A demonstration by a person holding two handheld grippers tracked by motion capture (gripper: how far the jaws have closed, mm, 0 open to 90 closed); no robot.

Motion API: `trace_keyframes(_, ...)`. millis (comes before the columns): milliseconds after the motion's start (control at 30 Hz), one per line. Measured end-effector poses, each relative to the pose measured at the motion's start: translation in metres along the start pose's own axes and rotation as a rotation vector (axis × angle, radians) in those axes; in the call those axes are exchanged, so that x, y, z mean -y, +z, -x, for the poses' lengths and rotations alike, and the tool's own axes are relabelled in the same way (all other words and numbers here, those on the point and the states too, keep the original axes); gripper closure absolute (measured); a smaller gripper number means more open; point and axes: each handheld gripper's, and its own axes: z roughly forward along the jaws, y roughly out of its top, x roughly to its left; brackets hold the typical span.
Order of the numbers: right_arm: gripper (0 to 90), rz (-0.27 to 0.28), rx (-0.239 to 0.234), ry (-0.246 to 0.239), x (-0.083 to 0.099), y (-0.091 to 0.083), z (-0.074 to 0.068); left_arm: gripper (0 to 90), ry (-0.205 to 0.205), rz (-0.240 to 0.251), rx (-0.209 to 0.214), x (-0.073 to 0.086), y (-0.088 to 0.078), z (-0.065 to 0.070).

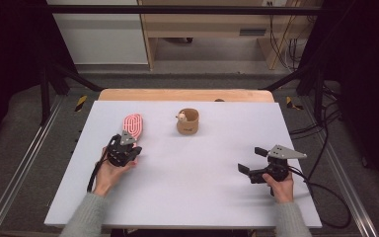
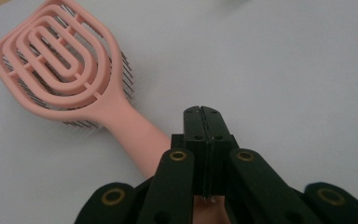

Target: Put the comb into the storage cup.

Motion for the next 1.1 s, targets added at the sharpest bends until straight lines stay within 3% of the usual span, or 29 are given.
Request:
trace_keyframes(733,0.4,0.002,-0.002,0.001,0.000,0.000,0.000,89.7,-0.038,-0.030,-0.052,0.012,-0.010,-0.013)
trace_keyframes(1100,0.4,0.001,-0.002,-0.001,0.000,0.000,0.000,89.7,-0.068,-0.023,-0.064,0.017,-0.014,-0.023)
